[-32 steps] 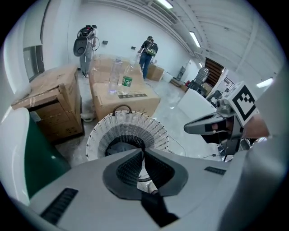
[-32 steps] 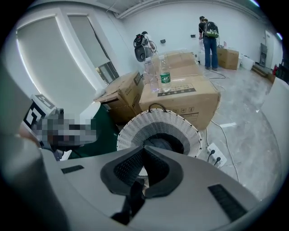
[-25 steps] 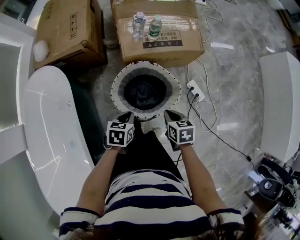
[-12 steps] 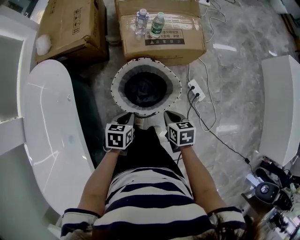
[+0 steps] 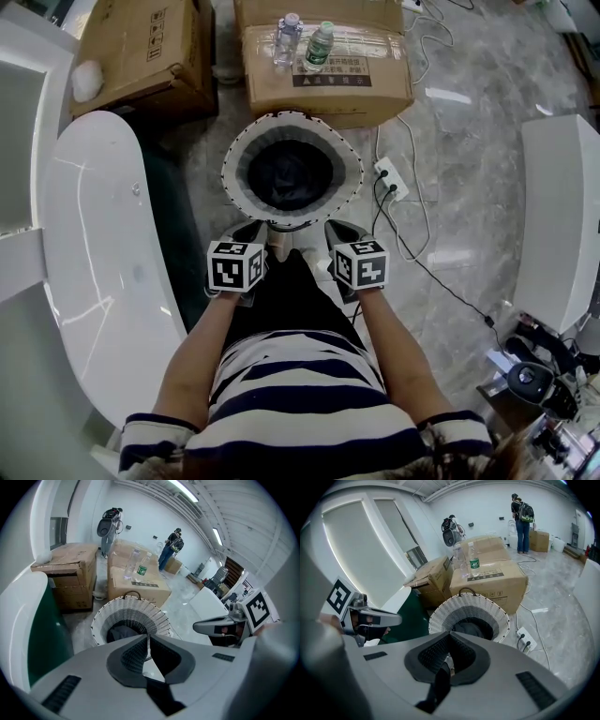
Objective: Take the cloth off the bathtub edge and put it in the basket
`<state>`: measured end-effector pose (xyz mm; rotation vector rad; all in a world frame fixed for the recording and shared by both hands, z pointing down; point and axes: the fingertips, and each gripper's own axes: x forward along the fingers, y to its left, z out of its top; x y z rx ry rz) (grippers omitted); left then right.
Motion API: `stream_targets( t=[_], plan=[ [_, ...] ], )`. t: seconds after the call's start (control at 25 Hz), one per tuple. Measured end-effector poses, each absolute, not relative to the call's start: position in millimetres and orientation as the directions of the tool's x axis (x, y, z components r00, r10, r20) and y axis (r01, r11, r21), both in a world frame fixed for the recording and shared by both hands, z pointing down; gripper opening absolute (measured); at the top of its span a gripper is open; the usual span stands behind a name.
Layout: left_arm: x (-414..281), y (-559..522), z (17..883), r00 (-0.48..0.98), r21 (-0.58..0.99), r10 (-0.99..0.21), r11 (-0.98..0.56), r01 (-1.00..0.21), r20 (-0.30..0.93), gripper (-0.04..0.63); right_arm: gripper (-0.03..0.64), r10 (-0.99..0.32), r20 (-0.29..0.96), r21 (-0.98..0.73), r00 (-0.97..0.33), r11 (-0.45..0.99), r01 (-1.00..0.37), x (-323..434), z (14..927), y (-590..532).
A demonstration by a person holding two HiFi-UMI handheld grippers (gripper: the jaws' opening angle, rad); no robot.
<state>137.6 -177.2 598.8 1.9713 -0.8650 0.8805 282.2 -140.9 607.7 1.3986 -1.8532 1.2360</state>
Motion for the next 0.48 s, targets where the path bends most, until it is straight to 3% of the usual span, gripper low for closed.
stream_targets(
  t=[0.48],
  plan=[
    [129.5,-189.6,606.8,0.527,0.38,-0.234,-0.468,-0.798,0.817,0.032,0.026,-0.469,0.819,-0.346,-0.331,0.057,-0.937,273.2,609.5,-146.5]
  ],
)
